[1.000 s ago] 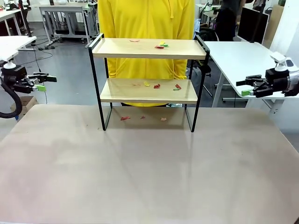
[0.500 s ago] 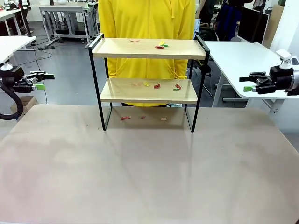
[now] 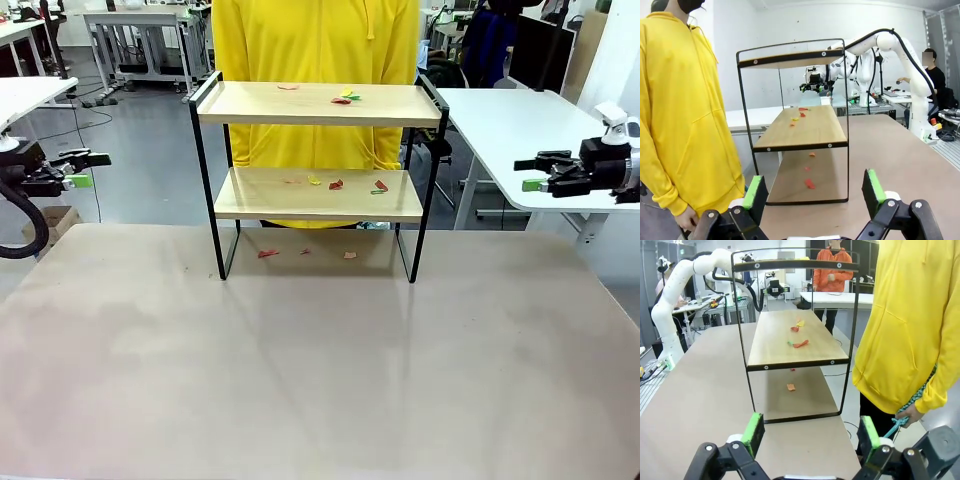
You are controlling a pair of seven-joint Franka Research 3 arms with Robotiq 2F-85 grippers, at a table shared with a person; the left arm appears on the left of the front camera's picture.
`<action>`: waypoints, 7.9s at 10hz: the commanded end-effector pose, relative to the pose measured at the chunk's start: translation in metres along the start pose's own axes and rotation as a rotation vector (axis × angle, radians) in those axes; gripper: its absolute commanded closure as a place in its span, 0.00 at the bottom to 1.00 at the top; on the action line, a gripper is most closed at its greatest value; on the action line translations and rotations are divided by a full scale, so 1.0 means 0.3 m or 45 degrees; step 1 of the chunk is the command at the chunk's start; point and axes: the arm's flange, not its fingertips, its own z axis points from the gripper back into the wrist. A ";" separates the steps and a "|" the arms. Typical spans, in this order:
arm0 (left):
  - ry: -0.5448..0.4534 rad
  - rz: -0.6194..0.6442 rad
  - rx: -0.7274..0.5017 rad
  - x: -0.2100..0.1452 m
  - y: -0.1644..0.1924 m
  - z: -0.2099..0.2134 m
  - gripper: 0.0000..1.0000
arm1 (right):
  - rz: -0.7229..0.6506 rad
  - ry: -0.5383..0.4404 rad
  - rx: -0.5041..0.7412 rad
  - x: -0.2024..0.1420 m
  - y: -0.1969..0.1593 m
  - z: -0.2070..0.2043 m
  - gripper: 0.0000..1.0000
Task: Clean the shelf.
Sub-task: Pick up the Duster handed by the human.
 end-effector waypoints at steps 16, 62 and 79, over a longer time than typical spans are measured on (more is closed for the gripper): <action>-0.023 -0.001 -0.022 0.007 -0.007 -0.005 0.00 | 0.010 -0.004 -0.007 0.021 0.007 0.006 0.00; -0.023 -0.001 -0.022 0.007 -0.007 -0.005 0.00 | -0.788 1.010 -1.278 1.069 0.448 -0.448 0.00; -0.023 -0.001 -0.022 0.007 -0.007 -0.005 0.00 | -1.117 1.130 -1.365 0.792 0.453 -0.596 0.65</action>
